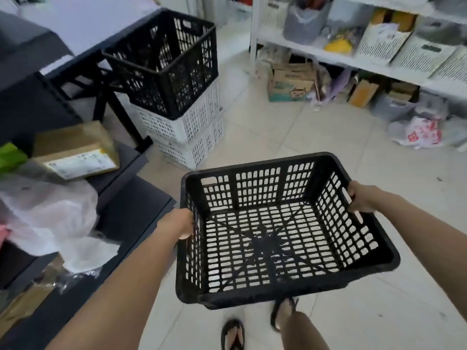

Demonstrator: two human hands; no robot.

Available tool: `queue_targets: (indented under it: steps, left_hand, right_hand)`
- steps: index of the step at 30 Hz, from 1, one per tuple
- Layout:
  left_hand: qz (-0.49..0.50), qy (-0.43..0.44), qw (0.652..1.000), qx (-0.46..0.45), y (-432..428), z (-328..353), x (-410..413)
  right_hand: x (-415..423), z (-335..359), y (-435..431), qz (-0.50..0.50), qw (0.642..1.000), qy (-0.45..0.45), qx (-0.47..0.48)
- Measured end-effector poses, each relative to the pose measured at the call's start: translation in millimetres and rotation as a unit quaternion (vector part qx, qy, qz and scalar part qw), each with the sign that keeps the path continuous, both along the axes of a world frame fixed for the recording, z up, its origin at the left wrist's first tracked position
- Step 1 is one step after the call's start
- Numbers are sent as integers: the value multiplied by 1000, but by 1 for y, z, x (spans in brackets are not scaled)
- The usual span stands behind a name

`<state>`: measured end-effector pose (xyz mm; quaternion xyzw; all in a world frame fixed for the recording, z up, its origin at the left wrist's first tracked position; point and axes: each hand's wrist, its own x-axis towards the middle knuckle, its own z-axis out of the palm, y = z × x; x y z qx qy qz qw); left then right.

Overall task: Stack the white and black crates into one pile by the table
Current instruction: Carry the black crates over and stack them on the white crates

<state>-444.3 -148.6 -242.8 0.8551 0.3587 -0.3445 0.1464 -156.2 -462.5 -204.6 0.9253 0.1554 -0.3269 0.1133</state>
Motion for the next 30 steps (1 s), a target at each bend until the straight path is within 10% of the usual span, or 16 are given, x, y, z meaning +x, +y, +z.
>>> queue_targets:
  steps: [14, 30]
  left_hand:
    - [183, -19, 982, -30, 110, 172, 266]
    - [315, -95, 940, 92, 346, 313, 342]
  right_hand:
    - [333, 127, 192, 220, 972, -21, 75]
    - [474, 293, 518, 360, 899, -168, 184]
